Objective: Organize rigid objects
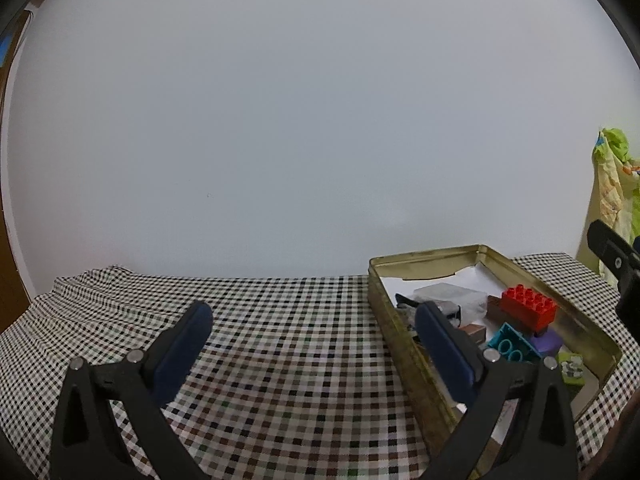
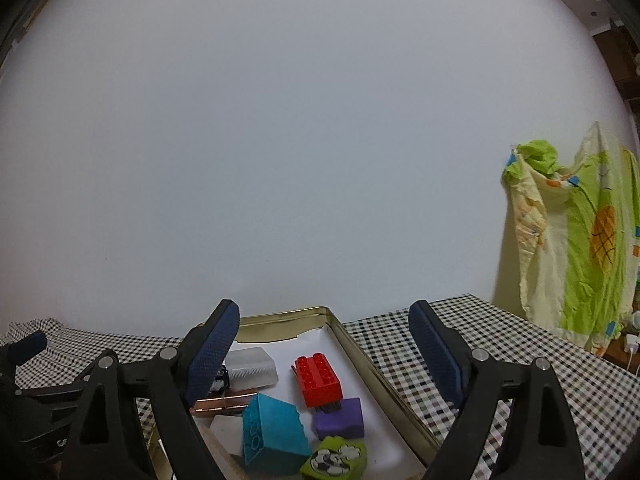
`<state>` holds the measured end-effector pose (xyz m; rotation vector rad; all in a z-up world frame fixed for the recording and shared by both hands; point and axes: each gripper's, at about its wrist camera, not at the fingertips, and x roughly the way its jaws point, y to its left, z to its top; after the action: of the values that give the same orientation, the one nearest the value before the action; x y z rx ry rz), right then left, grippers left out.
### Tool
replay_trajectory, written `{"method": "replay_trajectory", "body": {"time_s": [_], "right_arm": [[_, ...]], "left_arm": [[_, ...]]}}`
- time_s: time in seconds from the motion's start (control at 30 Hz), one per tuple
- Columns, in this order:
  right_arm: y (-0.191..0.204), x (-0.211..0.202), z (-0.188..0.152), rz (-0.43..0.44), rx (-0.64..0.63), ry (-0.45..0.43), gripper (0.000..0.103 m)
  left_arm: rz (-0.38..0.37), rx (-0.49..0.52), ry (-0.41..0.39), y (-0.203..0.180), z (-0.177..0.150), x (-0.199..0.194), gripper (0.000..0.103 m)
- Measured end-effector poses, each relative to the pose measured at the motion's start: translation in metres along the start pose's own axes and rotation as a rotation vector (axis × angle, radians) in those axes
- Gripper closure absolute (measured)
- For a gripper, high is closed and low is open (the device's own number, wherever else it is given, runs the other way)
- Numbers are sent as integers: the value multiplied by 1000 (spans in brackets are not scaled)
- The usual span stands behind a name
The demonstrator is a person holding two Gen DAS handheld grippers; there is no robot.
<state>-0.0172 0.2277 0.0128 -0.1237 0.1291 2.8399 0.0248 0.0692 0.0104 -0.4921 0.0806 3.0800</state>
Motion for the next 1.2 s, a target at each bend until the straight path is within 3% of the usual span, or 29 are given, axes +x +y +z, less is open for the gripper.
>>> {"method": "replay_trajectory", "body": {"time_s": [0.4,0.67,0.83,1.2], "right_arm": [[15,-17,-4,-47,27,0,14],[34,-40,-6,-56,-19,-42,7],[44,-58,-7,-56,-65,-83,1],[43,-68,-7,-50,-82,-110,1]], "left_arm": [[-67,-4,-3,8,-6,-29,0],[-97,5,-8,10,-9,-36,0],[-101,-9,-4,16,-12,-42,0],[-98,-11,-4,23,-12,-51,0]]}}
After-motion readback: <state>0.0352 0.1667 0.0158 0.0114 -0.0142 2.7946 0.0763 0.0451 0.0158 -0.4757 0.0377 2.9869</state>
